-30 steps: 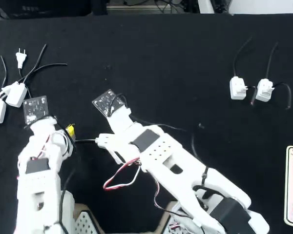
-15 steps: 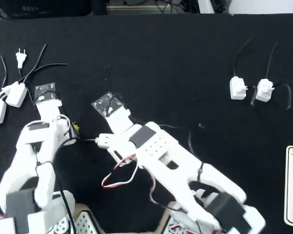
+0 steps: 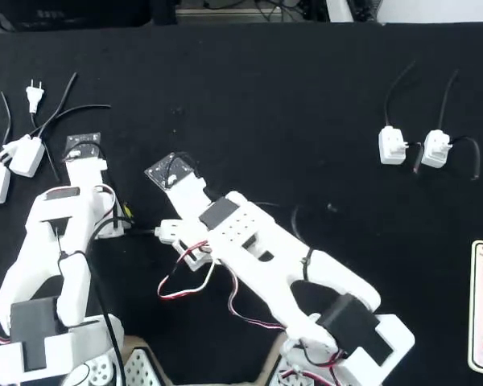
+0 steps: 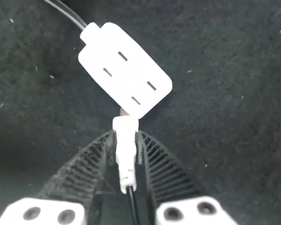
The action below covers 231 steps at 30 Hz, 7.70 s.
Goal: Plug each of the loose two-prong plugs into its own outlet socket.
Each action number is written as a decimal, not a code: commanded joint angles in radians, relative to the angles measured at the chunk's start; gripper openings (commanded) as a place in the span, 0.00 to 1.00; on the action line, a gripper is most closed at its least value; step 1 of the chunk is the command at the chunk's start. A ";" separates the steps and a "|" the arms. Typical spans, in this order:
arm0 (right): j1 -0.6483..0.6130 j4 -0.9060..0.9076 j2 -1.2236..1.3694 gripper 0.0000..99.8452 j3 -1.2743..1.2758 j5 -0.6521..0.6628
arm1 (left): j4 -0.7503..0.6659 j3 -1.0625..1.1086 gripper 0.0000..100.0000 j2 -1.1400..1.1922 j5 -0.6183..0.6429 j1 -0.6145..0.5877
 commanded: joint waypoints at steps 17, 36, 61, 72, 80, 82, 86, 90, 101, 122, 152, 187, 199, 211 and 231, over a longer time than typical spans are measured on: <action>0.126 0.203 -0.013 0.01 -0.248 0.066 | 0.109 0.005 0.22 -0.003 -0.092 0.087; 0.124 0.560 0.332 0.01 -0.808 0.081 | -0.063 0.278 0.22 -0.479 0.048 -0.021; 0.121 0.615 0.573 0.01 -1.044 0.021 | -0.014 0.280 0.22 -0.502 0.051 -0.013; 0.126 0.591 0.684 0.01 -1.064 0.028 | -0.011 0.280 0.22 -0.502 0.052 -0.013; 0.126 0.572 0.685 0.01 -1.066 -0.002 | -0.011 0.282 0.22 -0.502 0.052 -0.013; 0.127 0.571 0.685 0.01 -1.066 -0.051 | -0.011 0.282 0.22 -0.502 0.052 -0.013; 0.127 0.578 0.682 0.01 -1.063 -0.081 | -0.011 0.282 0.22 -0.502 0.052 -0.013; 0.132 0.574 0.682 0.01 -1.056 -0.106 | -0.011 0.282 0.22 -0.502 0.051 -0.013; 0.126 0.511 0.682 0.01 -0.969 -0.103 | -0.011 0.280 0.22 -0.502 0.051 -0.013; 0.026 0.443 0.401 0.25 -0.820 0.118 | -0.011 0.275 0.22 -0.502 0.049 -0.019; 0.026 0.052 0.371 0.26 -0.361 1.105 | -0.055 0.208 0.22 -0.502 0.359 -0.335; 0.796 0.298 0.094 0.01 -0.542 0.284 | -0.063 0.222 0.22 -0.502 0.358 -0.320; 0.964 0.301 0.173 0.01 -0.753 0.198 | -0.098 0.240 0.22 -0.502 0.358 -0.320; 1.016 0.396 0.611 0.01 -1.188 0.118 | -0.098 0.242 0.22 -0.502 0.358 -0.320; 1.037 0.772 1.291 0.01 -2.124 0.014 | -0.097 0.240 0.22 -0.502 0.358 -0.320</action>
